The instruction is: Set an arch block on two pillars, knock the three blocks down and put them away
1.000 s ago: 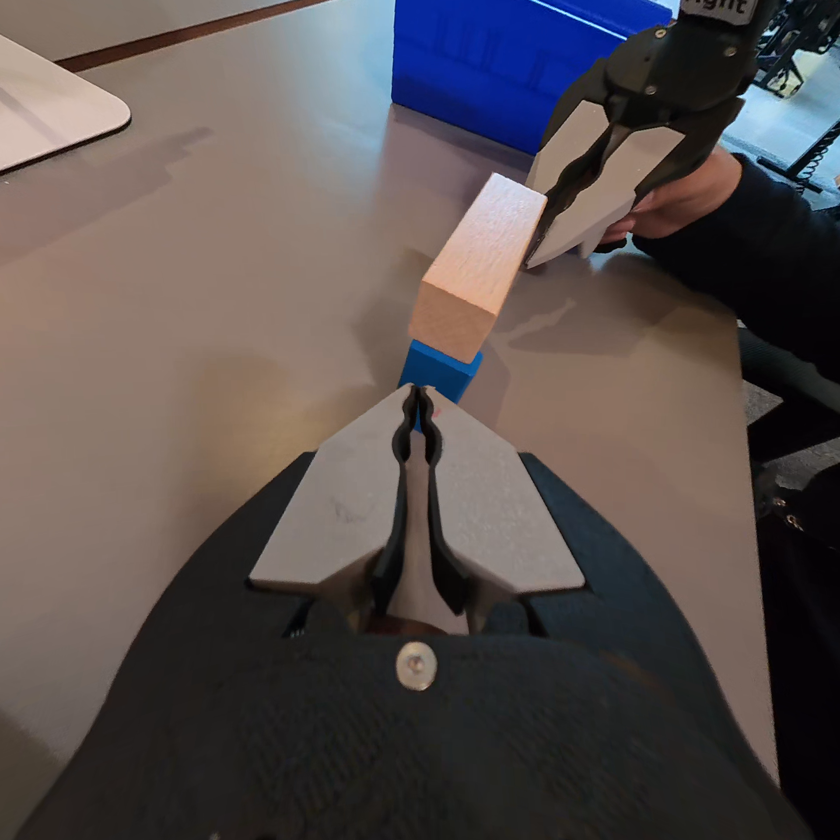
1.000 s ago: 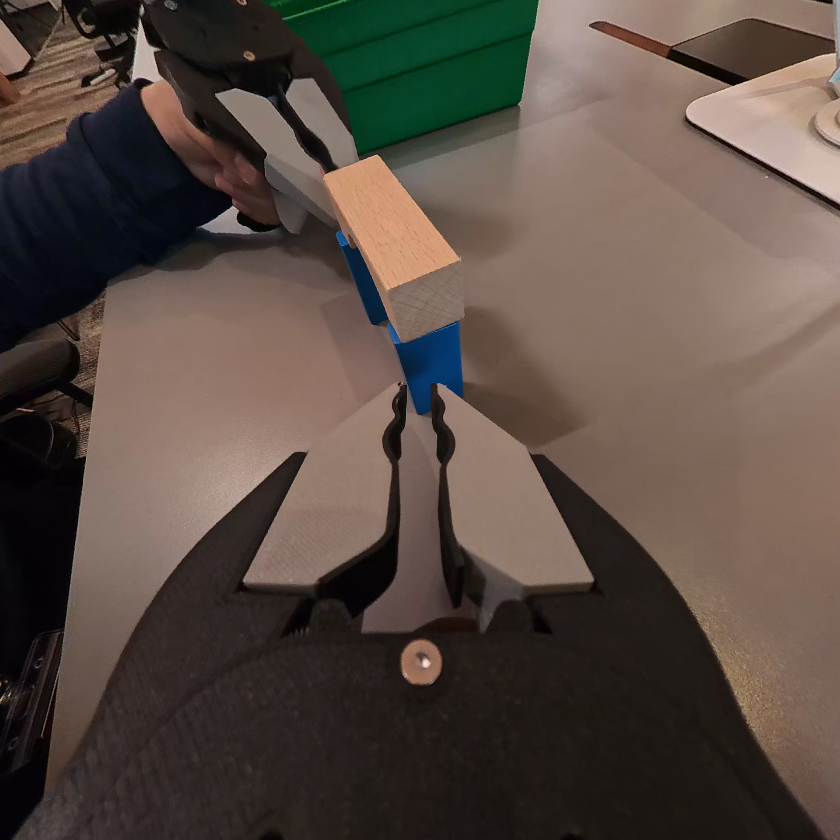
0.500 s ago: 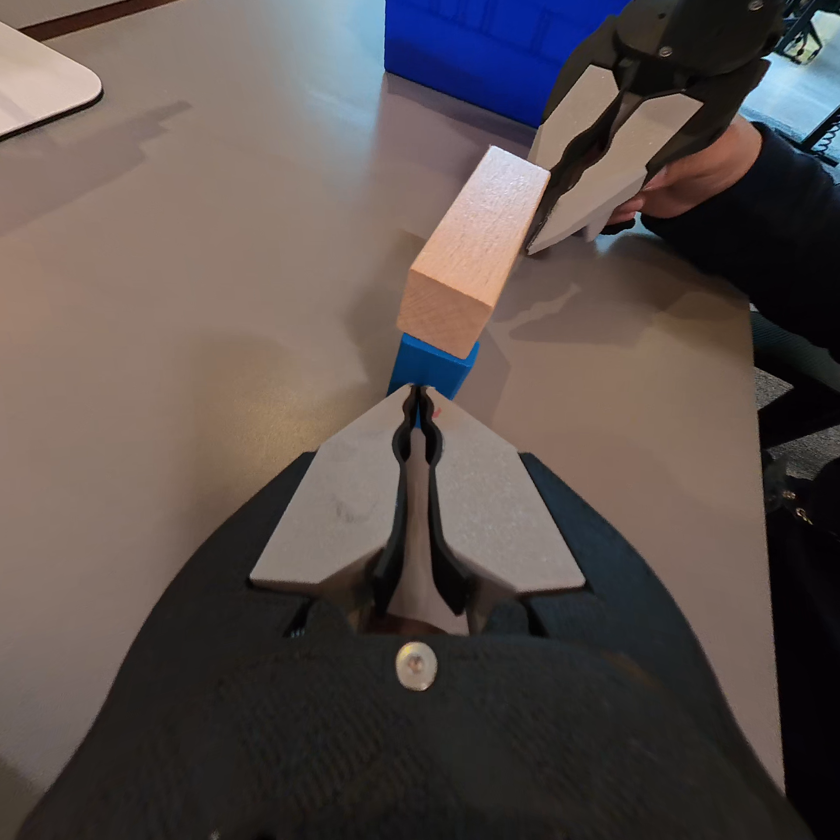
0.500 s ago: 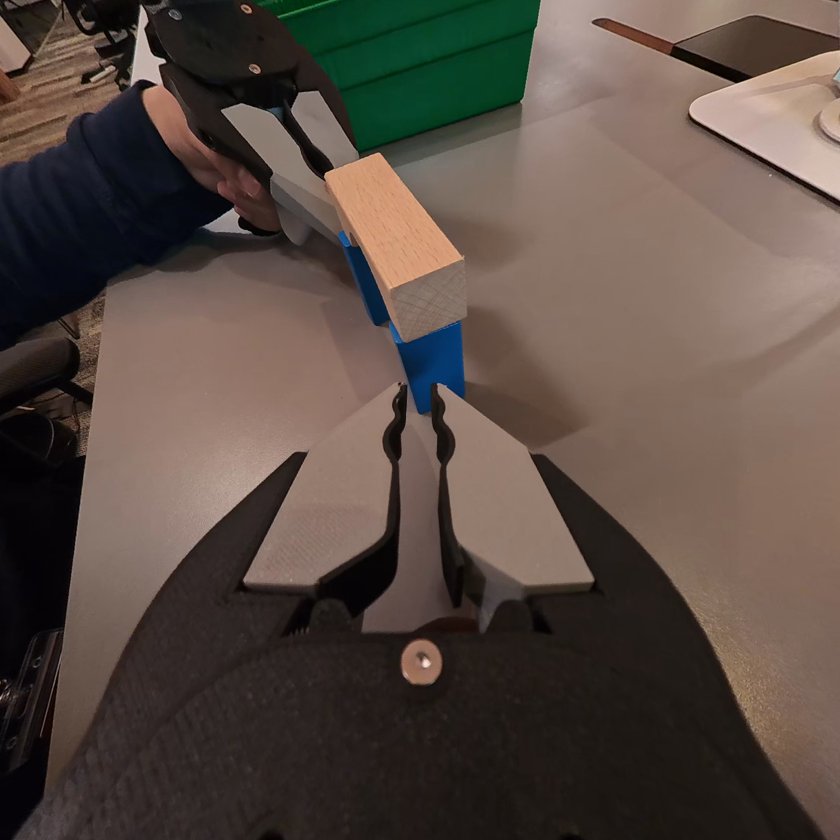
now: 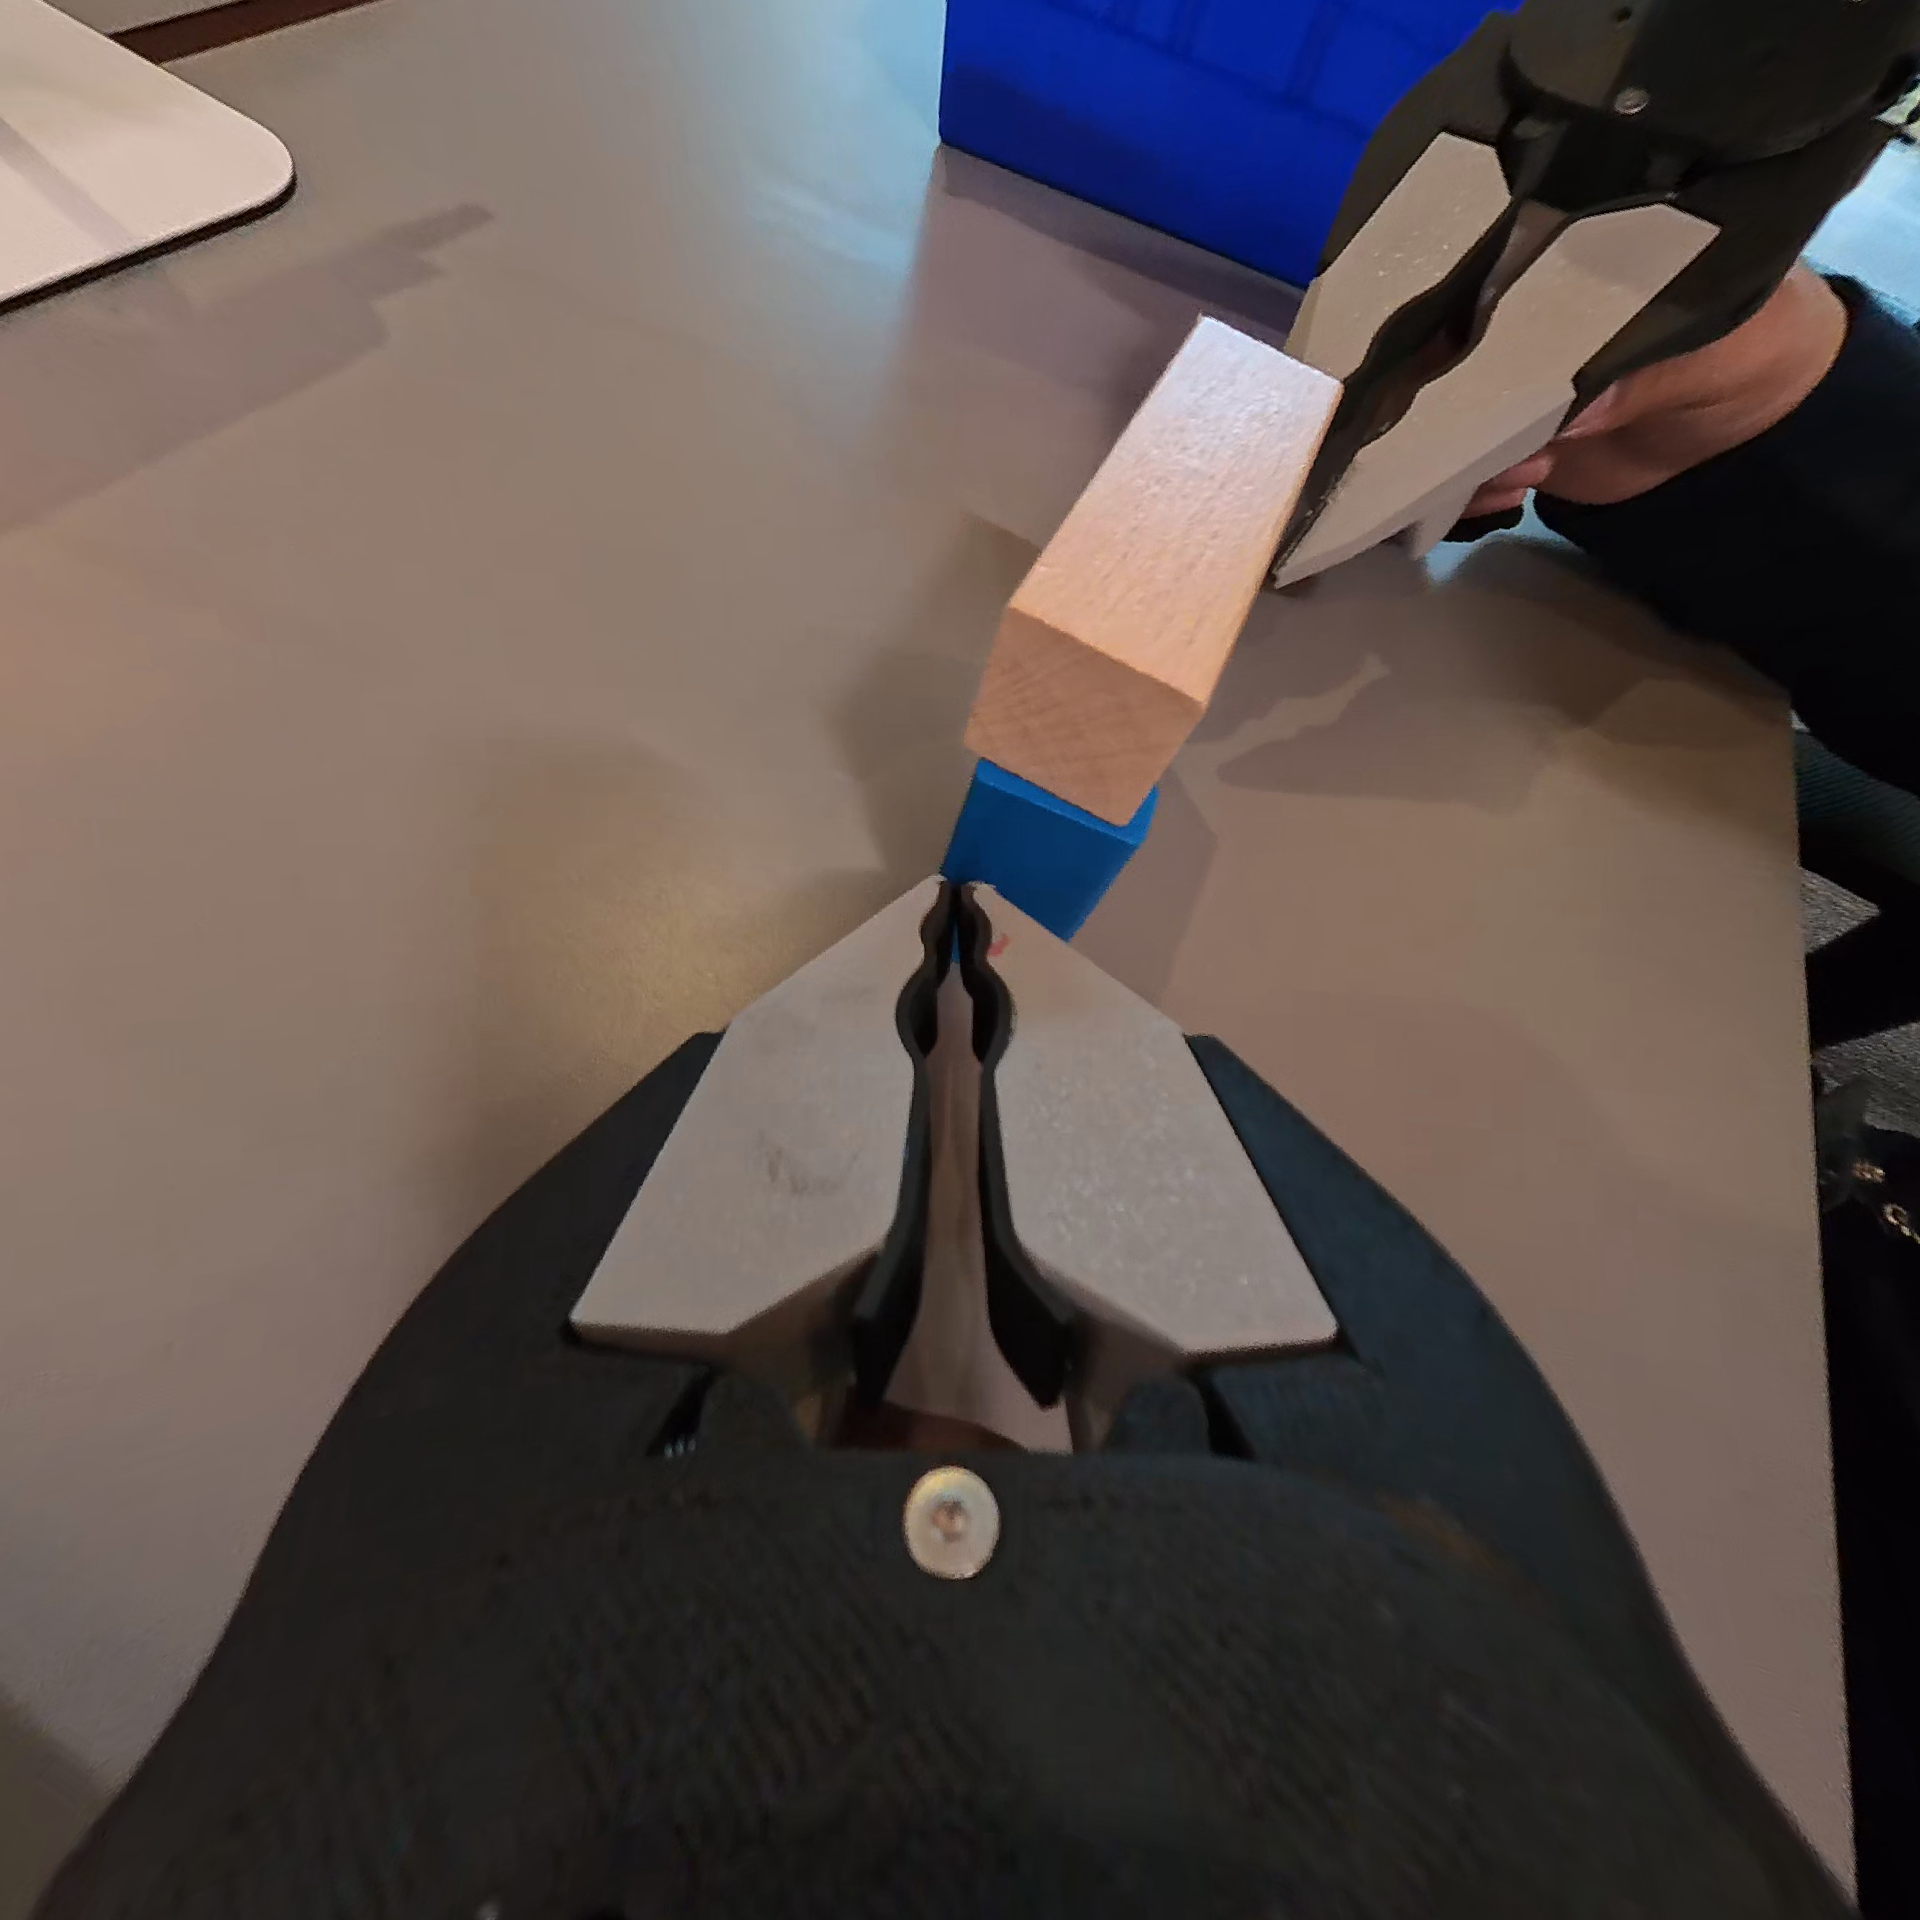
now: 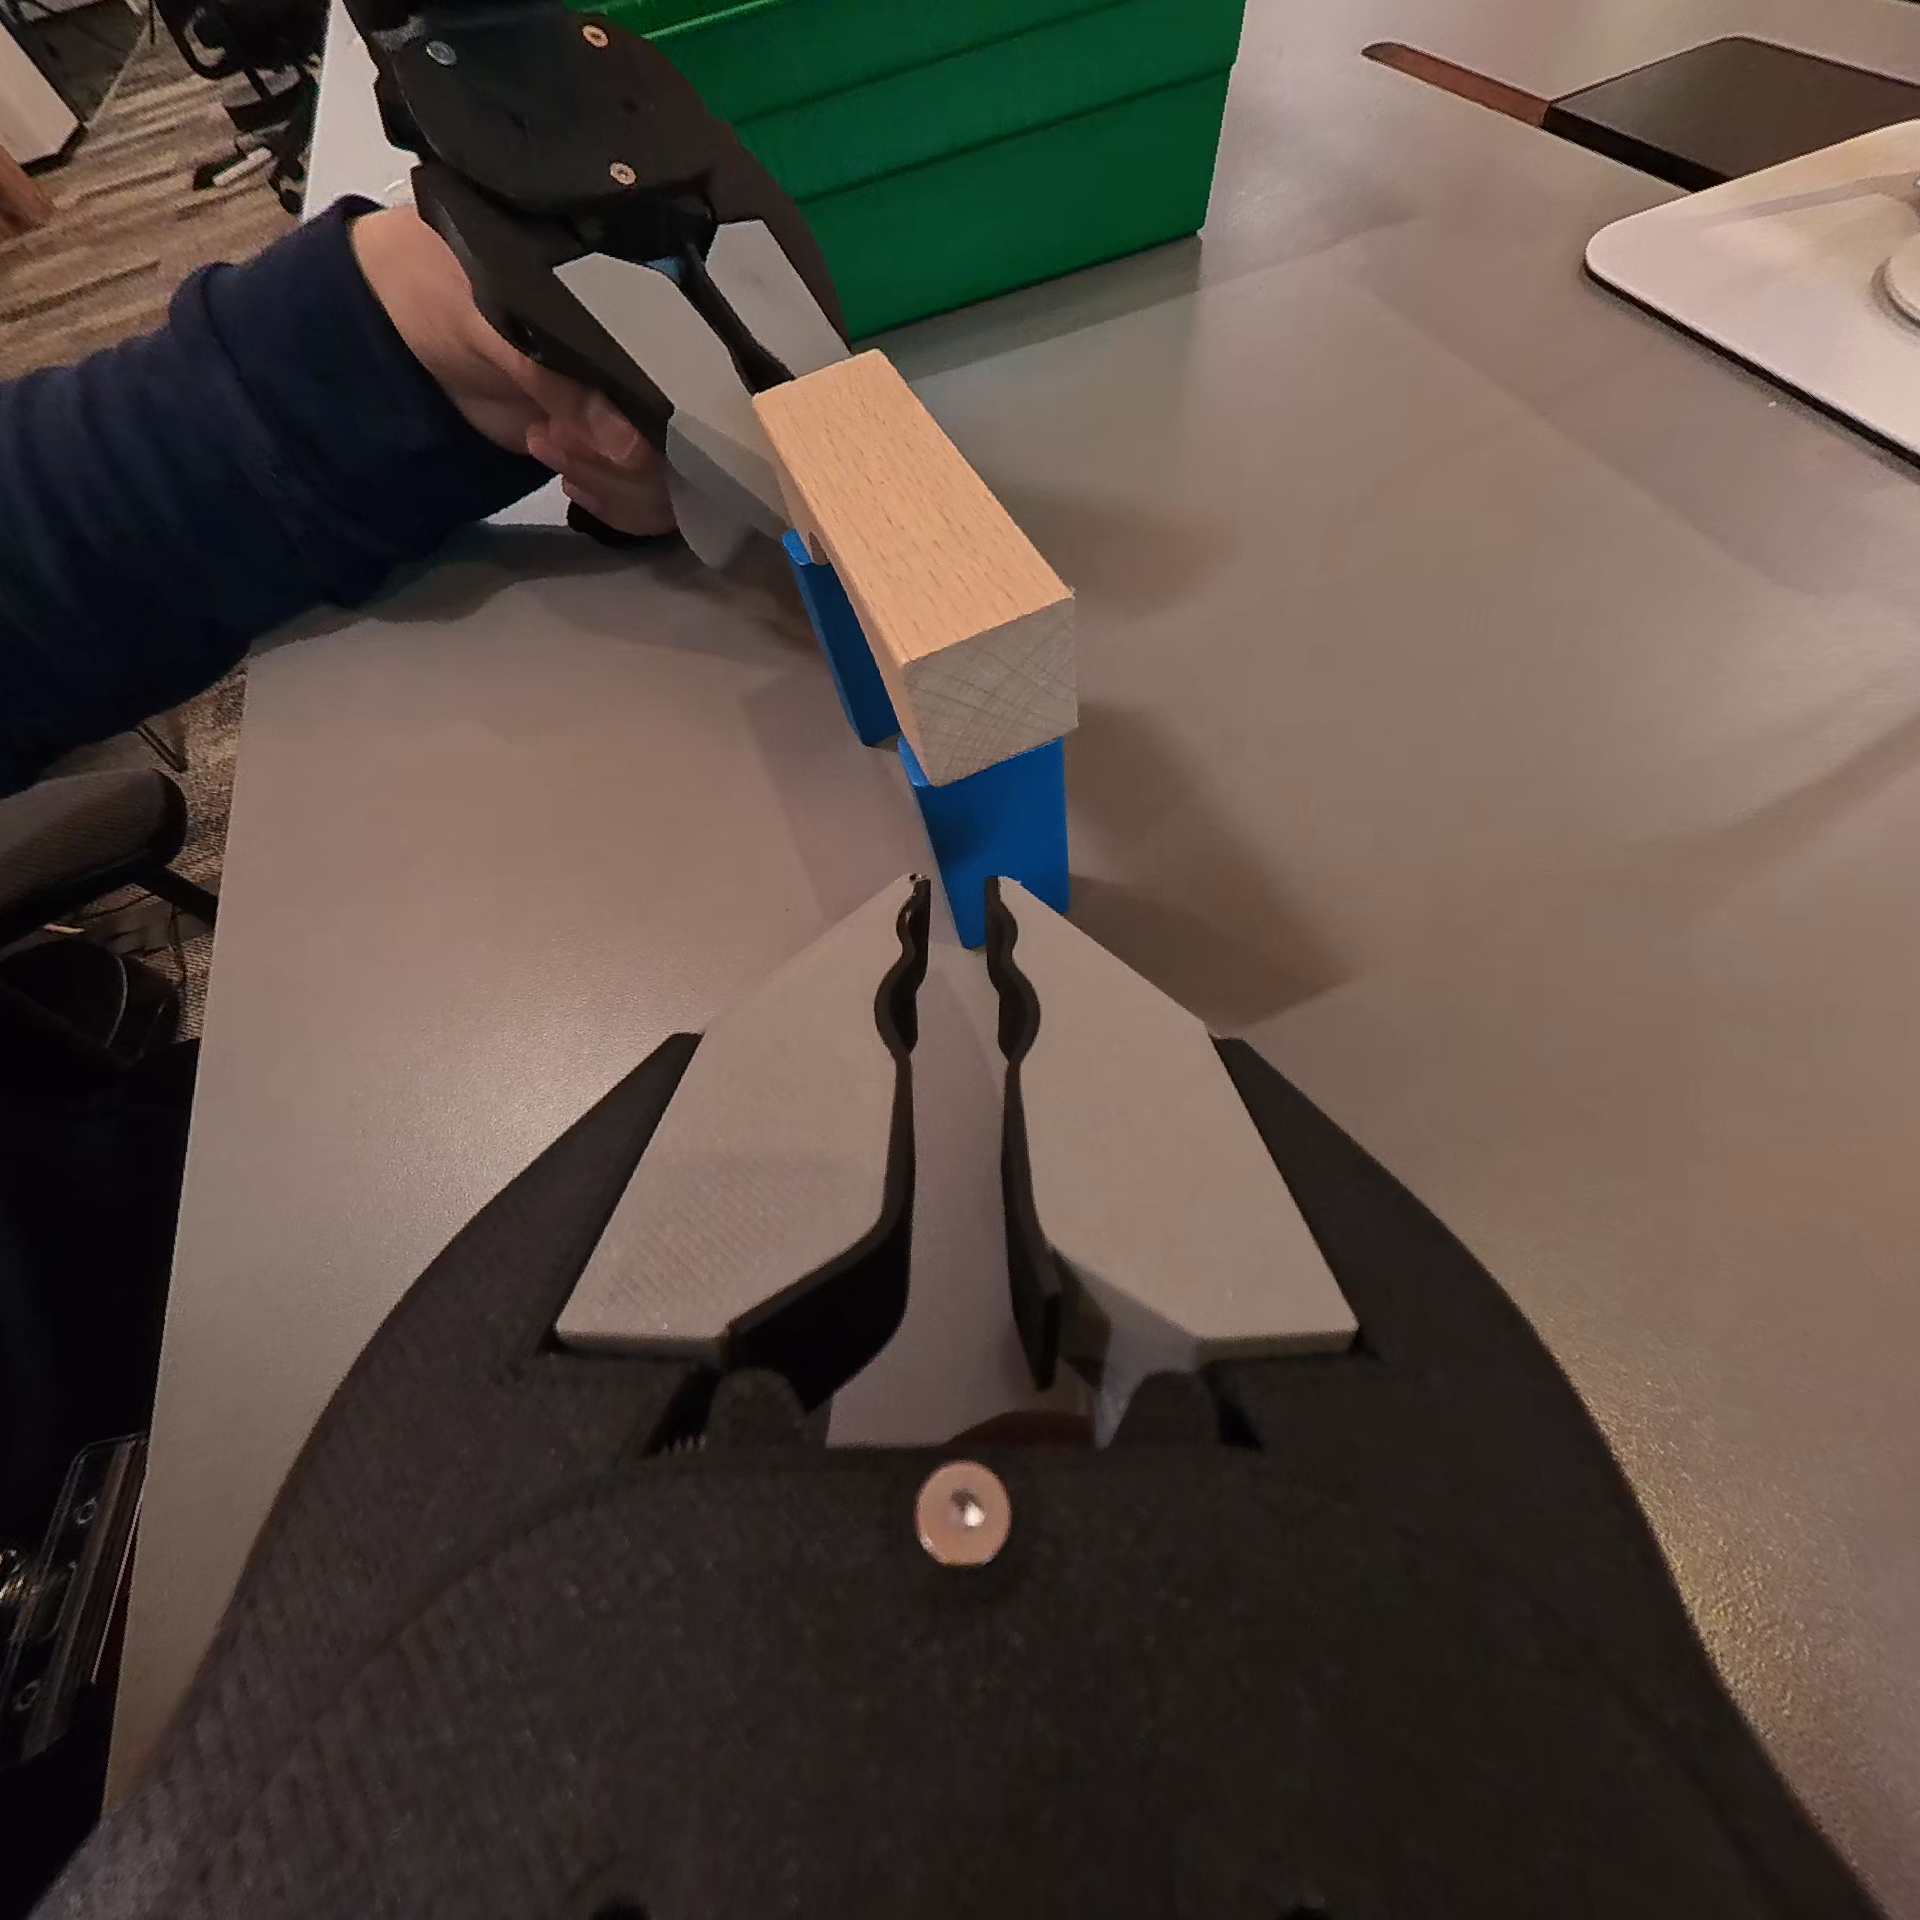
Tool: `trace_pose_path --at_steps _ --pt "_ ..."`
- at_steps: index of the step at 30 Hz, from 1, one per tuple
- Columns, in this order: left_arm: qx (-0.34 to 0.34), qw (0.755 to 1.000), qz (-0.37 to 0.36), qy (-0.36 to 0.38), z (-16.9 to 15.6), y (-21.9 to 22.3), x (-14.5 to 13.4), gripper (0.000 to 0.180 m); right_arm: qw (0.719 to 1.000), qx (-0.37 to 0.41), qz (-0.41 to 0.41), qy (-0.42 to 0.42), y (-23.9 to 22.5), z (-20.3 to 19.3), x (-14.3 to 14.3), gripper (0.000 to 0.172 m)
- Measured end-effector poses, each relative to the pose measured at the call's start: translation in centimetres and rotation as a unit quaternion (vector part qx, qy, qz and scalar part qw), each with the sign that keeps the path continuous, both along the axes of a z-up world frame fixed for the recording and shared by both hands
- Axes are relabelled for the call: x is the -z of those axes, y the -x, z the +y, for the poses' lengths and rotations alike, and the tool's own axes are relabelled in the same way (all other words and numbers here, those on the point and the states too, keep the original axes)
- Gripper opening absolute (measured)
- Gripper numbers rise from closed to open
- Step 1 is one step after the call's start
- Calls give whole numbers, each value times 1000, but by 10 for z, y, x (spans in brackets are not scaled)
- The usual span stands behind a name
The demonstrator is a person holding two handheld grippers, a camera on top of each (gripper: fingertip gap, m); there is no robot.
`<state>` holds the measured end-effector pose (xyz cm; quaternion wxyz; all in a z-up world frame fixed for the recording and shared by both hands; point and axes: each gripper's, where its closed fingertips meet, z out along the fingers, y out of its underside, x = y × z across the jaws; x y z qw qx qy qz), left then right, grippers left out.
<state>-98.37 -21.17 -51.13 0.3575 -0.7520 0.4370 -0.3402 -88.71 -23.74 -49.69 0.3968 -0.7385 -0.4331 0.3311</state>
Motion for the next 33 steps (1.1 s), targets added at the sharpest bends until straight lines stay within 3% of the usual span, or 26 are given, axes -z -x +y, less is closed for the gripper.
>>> trace_pose_path --at_steps 22,33 --pt "9 999 21 23 -6 5 8 0 1000 -1 -2 2 1 0 2 7" --pt "123 992 -3 9 -48 -4 -6 0 1000 -1 0 1 0 0 0 7"
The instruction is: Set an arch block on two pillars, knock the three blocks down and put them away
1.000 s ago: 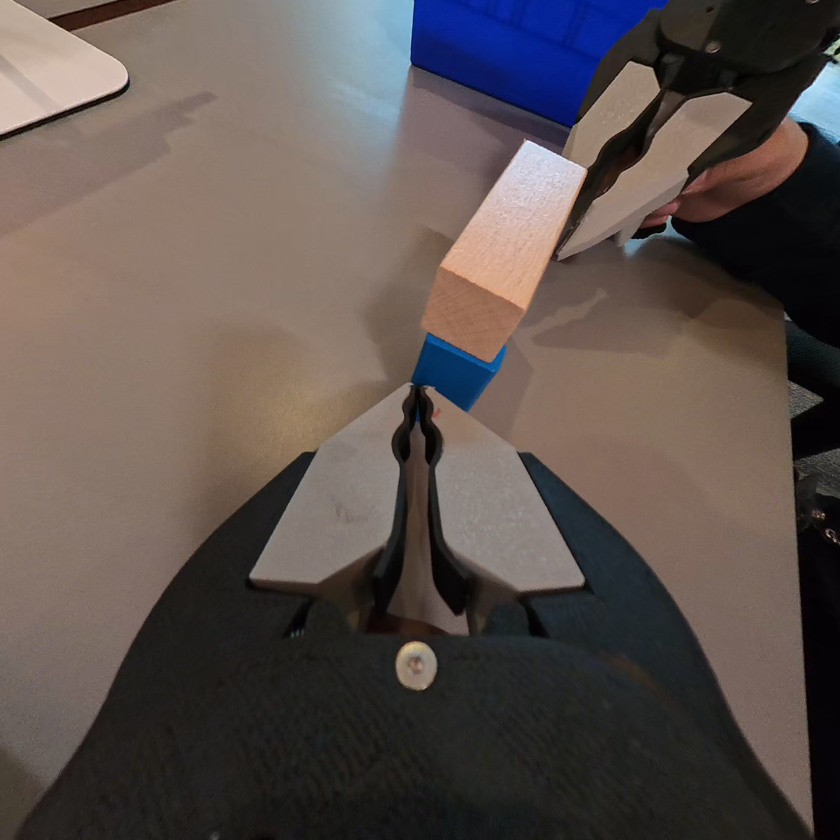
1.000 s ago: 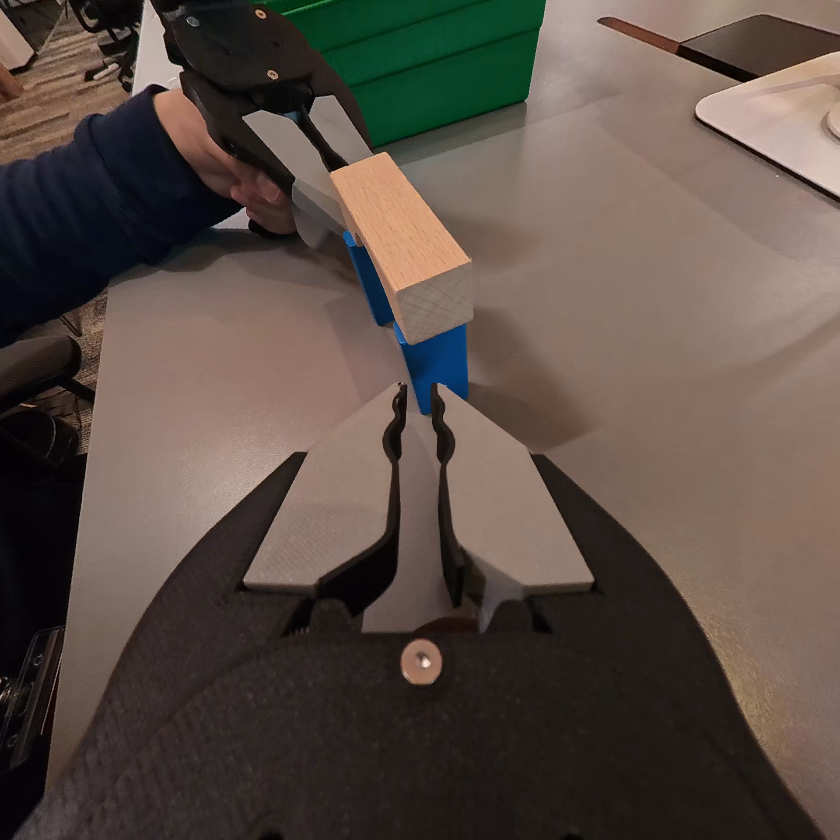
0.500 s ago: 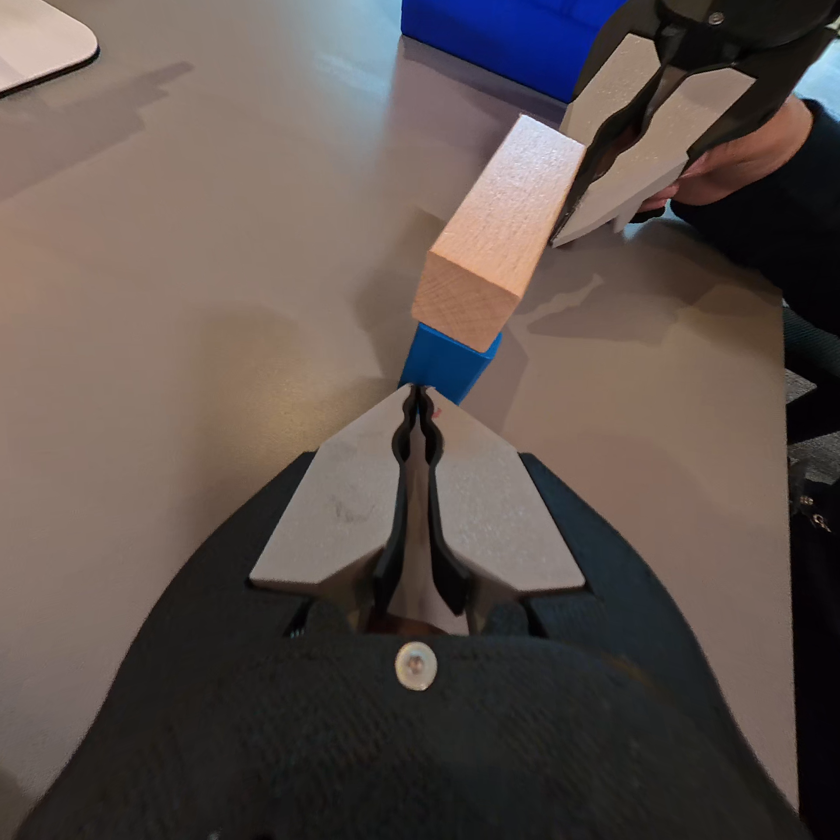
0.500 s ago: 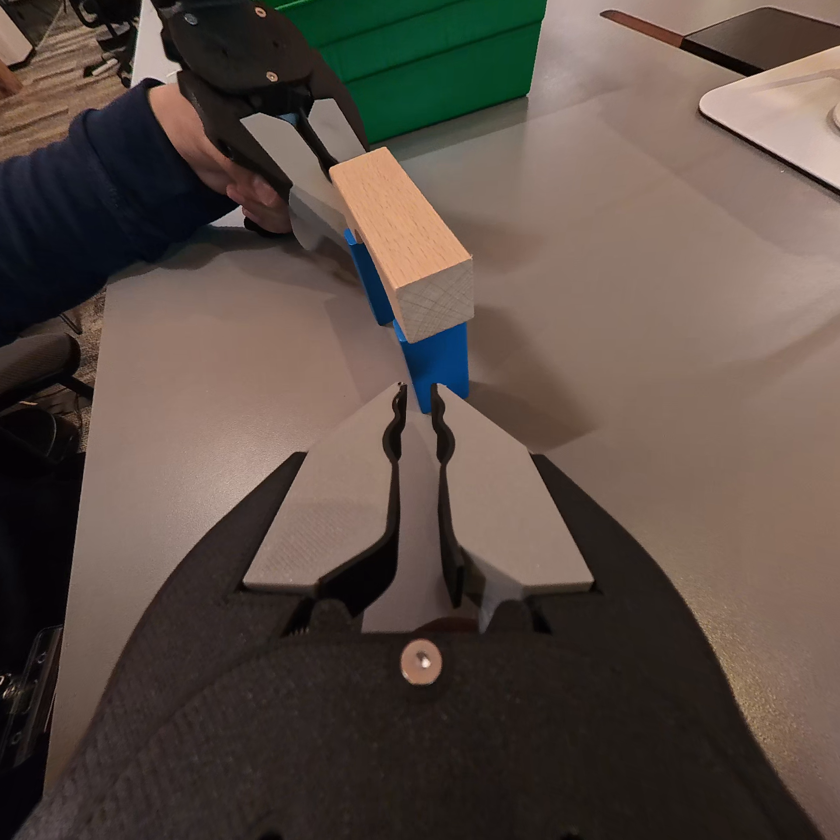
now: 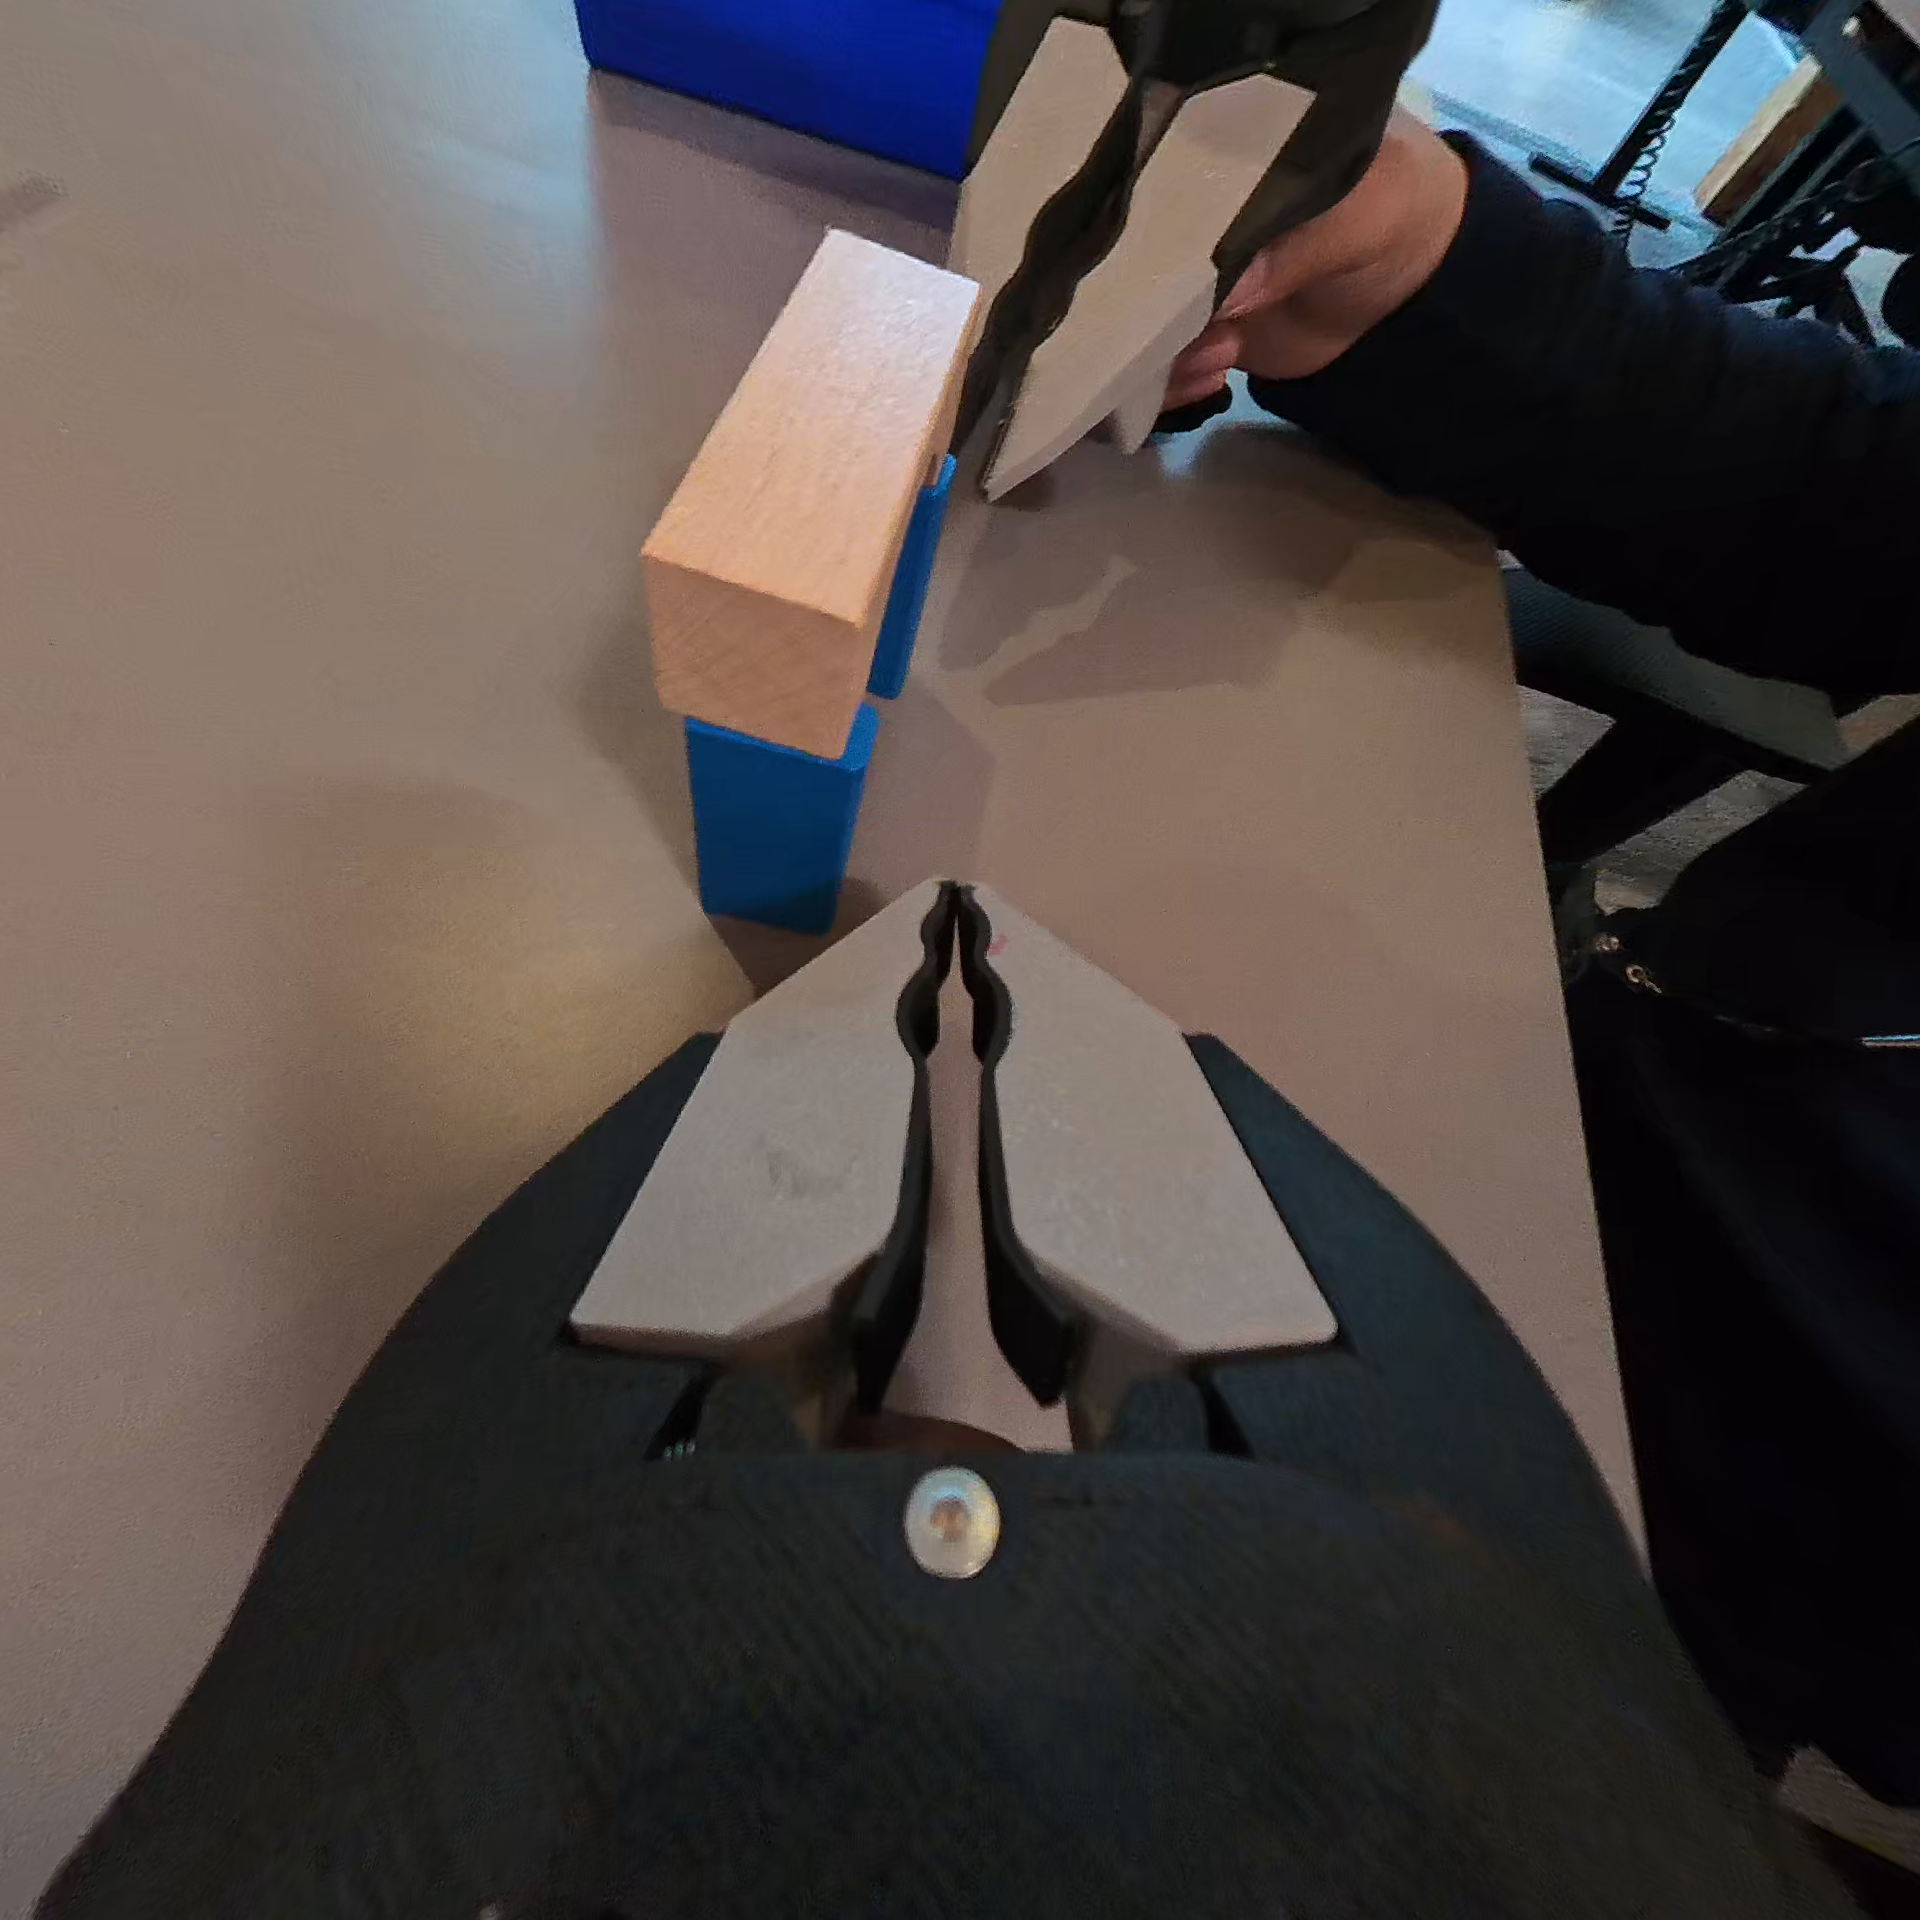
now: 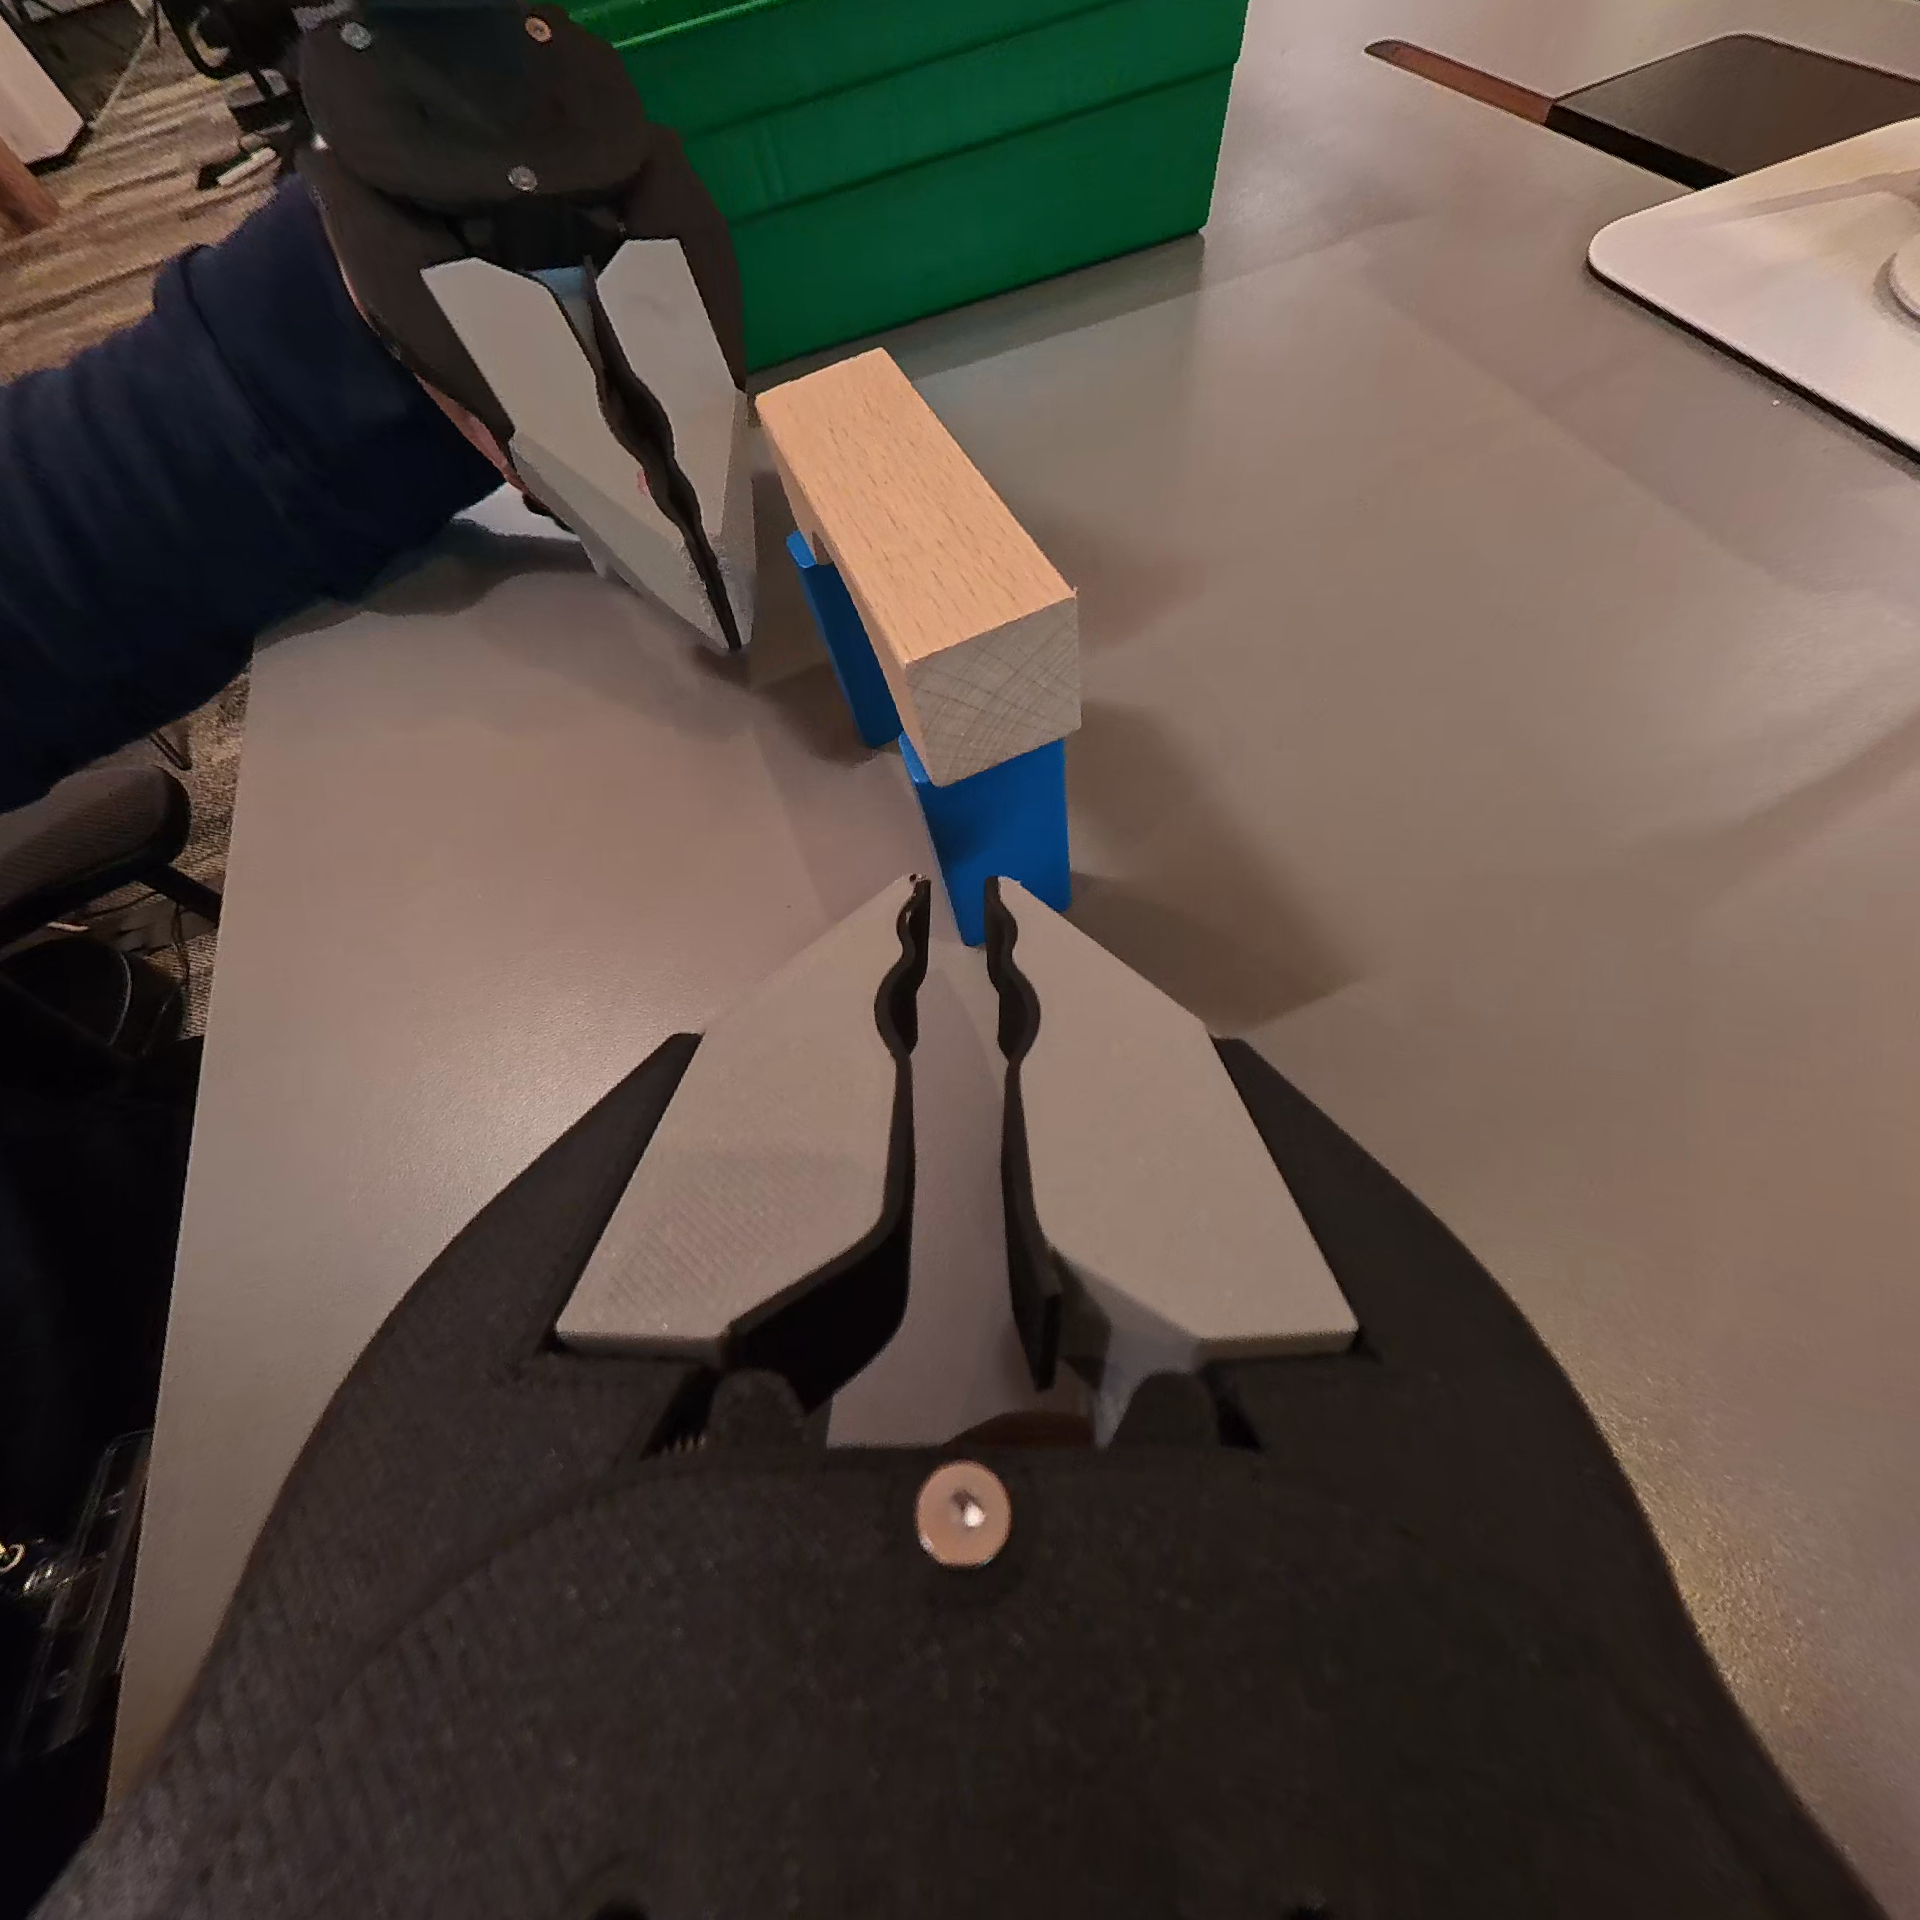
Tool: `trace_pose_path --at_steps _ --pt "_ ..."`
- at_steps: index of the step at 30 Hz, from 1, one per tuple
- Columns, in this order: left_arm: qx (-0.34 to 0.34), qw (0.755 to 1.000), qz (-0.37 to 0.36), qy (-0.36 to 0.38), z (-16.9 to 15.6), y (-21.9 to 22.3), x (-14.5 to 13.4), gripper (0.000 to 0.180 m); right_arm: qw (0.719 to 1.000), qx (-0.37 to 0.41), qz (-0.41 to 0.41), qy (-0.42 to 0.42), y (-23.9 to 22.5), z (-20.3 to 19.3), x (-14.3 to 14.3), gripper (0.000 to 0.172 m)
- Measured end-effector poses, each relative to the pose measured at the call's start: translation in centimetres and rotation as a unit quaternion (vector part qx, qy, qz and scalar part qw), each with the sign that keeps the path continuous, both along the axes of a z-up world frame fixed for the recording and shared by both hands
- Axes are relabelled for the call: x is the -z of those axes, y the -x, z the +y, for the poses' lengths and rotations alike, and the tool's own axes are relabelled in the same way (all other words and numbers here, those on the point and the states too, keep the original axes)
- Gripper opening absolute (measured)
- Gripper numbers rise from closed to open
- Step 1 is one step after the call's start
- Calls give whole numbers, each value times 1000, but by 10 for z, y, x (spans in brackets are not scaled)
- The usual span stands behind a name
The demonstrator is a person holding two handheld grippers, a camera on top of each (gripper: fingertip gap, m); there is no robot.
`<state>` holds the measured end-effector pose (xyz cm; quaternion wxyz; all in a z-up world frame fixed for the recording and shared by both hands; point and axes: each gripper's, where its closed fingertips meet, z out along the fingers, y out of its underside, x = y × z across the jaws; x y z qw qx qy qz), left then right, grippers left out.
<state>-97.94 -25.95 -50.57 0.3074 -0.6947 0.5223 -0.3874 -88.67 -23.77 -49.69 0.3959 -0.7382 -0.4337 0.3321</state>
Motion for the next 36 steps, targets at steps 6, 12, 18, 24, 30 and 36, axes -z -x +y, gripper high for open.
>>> trace_pose_path --at_steps 6,12,18,24,30,36 --pt "-12 1000 23 -15 5 -6 11 0 1000 0 0 0 0 0 0 7" --pt "-30 999 21 -18 11 -5 10 0 1000 0 -2 0 0 0 1 7" --pt "-35 999 20 -20 14 -5 10 0 1000 0 -1 0 1 0 1 7" --pt "-39 999 20 -20 15 -6 10 0 1000 -1 -1 1 1 0 1 7" --pt "-41 999 22 -20 16 -5 11 0 1000 -1 -3 1 1 0 1 7" --pt "-43 999 24 -20 16 -5 12 0 1000 -1 -3 0 1 0 1 7"
